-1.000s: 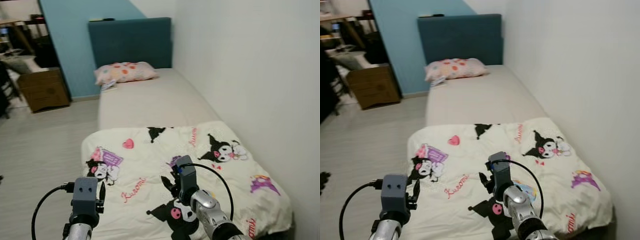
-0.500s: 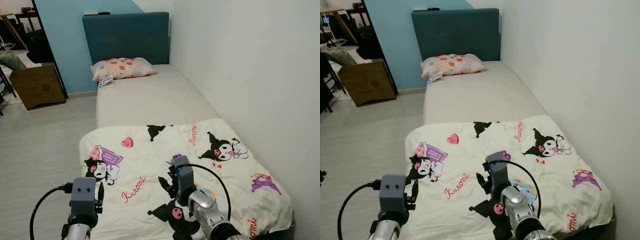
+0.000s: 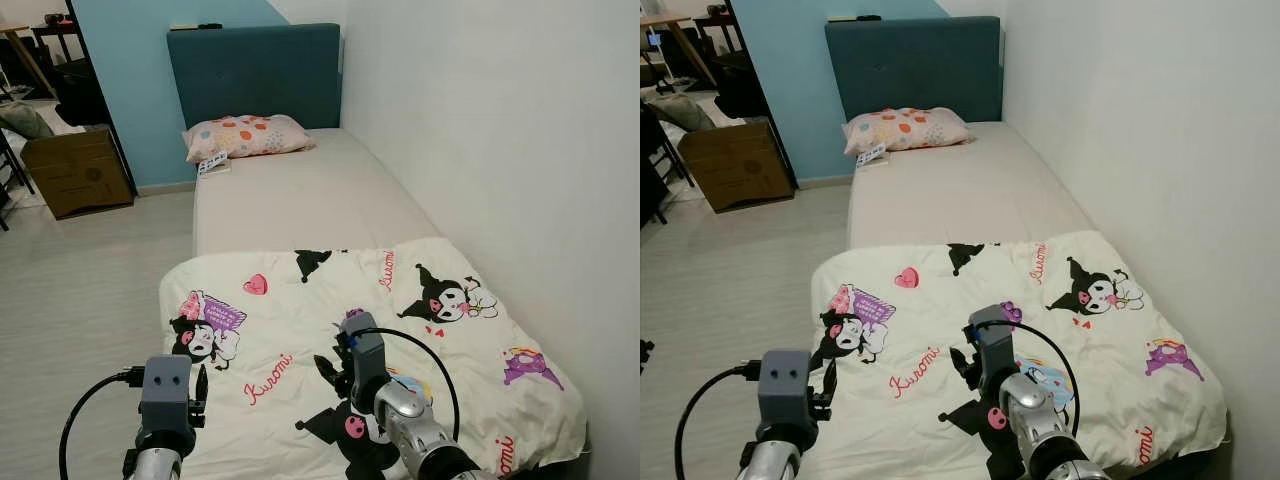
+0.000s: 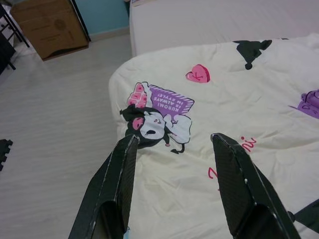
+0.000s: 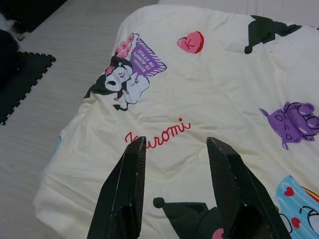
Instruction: Clean up the room
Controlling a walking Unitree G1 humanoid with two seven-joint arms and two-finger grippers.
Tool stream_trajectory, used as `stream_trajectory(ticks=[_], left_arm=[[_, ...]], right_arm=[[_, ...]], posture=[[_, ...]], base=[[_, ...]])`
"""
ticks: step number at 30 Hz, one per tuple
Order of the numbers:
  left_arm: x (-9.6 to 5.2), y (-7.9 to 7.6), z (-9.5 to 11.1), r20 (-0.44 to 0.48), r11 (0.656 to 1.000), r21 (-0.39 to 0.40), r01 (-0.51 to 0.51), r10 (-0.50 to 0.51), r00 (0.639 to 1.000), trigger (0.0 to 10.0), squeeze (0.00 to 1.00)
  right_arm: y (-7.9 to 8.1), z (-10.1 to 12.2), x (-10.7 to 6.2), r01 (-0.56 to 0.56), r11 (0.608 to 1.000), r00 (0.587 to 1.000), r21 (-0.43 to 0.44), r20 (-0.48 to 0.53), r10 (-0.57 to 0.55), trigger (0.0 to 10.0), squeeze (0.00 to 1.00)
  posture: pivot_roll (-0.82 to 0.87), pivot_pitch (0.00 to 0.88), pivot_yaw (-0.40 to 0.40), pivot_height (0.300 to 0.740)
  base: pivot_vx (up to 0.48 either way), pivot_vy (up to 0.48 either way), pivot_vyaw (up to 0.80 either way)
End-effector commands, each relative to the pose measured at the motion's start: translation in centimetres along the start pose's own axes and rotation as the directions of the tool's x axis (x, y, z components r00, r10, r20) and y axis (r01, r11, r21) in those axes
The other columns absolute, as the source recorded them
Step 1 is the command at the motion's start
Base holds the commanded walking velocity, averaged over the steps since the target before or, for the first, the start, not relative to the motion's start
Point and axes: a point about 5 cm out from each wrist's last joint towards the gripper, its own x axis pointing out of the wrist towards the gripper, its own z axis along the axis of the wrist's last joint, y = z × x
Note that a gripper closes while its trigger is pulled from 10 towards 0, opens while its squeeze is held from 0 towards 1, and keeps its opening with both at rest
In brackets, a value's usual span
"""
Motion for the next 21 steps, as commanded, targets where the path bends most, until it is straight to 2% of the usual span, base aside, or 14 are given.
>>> stream_trajectory(ticks=[1,6,21], left_arm=[[-0.14,0.02,-0.45,-0.031,1.0,-0.003,0.0,0.0,1.0,10.0,0.0],[-0.17,-0.02,-0.46,-0.032,1.0,-0.003,0.001,-0.001,0.999,10.0,0.0],[-0.31,-0.05,-0.45,-0.035,1.0,-0.007,0.002,-0.002,0.999,10.0,0.0]], right_arm=[[0.09,-0.34,-0.01,-0.002,1.0,1.0,0.006,-0.021,0.002,10.0,0.0],[0.17,-0.39,-0.04,-0.015,1.0,1.0,-0.006,-0.022,0.015,10.0,0.0],[0.69,-0.3,-0.02,-0.055,0.998,0.998,0.009,-0.001,0.055,10.0,0.0]], posture=[[-0.05,0.0,-0.009,0.74],[-0.05,0.0,-0.009,0.74],[-0.05,0.0,0.001,0.74]], base=[[0.0,0.0,0.0],[0.0,0.0,0.0],[0.0,0.0,0.8]])
